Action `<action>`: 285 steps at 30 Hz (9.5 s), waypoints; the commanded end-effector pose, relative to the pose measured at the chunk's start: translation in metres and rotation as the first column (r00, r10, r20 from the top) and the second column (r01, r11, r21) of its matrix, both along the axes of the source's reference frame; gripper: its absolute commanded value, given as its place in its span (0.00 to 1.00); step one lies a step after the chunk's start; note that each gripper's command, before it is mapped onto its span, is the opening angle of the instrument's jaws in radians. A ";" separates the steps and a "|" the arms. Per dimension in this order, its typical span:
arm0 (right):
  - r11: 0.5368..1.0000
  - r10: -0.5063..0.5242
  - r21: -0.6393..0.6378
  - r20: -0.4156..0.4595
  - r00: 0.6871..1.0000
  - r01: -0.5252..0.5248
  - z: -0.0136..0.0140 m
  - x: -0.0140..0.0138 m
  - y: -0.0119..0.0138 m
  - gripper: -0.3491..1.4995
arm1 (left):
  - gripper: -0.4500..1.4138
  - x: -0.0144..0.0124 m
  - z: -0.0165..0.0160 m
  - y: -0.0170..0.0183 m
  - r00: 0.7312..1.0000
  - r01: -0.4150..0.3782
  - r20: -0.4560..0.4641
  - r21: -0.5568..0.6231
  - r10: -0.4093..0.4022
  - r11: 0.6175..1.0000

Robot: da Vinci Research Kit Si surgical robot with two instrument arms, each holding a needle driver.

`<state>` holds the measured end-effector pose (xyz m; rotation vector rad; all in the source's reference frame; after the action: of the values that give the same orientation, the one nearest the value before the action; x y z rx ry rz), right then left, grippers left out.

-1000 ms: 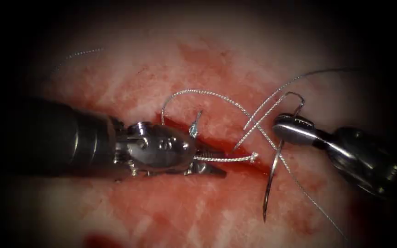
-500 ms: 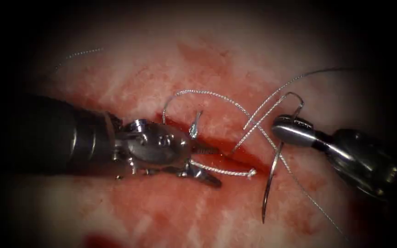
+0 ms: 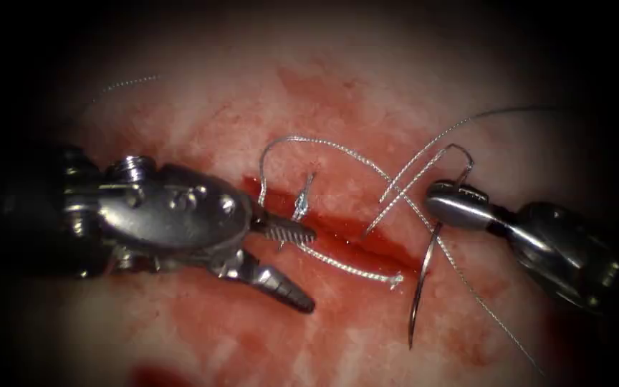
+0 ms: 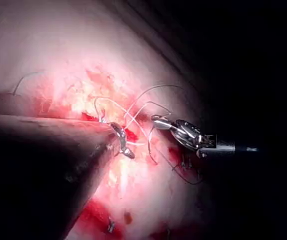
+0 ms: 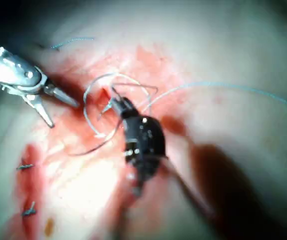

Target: Wound Closure

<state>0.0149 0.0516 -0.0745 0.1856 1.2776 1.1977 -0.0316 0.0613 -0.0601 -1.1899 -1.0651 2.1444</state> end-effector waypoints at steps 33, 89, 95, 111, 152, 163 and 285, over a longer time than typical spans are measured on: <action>1.000 -0.002 -0.009 0.006 1.000 0.002 0.0004 0.0009 -0.0003 0.00 | 0.05 -0.0065 0.0154 -0.0012 0.929 -0.144 -0.362 -0.181 0.070 0.973; 0.963 -0.012 -0.263 0.171 0.985 0.057 0.0040 0.0031 0.0042 0.00 | 0.58 -0.0069 0.0180 0.0002 0.827 -0.422 -0.210 0.381 0.522 0.823; 0.894 -0.024 -0.424 0.275 0.961 0.144 0.0077 0.0057 0.0031 0.00 | 0.58 -0.0059 0.0166 -0.0001 0.834 -0.421 -0.199 0.371 0.514 0.827; 0.765 -0.069 -0.561 0.416 0.907 0.316 0.0083 0.0062 0.0004 0.00 | 0.58 -0.0069 0.0151 0.0013 0.861 -0.386 -0.197 0.349 0.470 0.854; 0.720 -0.169 -0.587 0.370 0.914 0.371 0.0058 0.0070 -0.0004 0.00 | 0.55 -0.0053 0.0124 -0.0081 0.902 -0.326 -0.215 0.229 0.374 0.917; 0.721 -0.134 -0.591 0.395 0.909 0.362 0.0056 0.0072 -0.0008 0.00 | 0.55 -0.0048 0.0062 -0.0071 0.919 -0.299 -0.185 0.243 0.347 0.923; 0.981 -0.113 0.141 -0.116 0.987 0.129 0.0073 0.0040 -0.0023 0.89 | 0.60 0.0054 0.0039 -0.0083 0.934 -0.338 0.073 -0.121 0.348 0.933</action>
<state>0.0182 0.0496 -0.0677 0.4363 1.2436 1.1872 -0.0244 0.0535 -0.0580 -1.2450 -1.2992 2.4558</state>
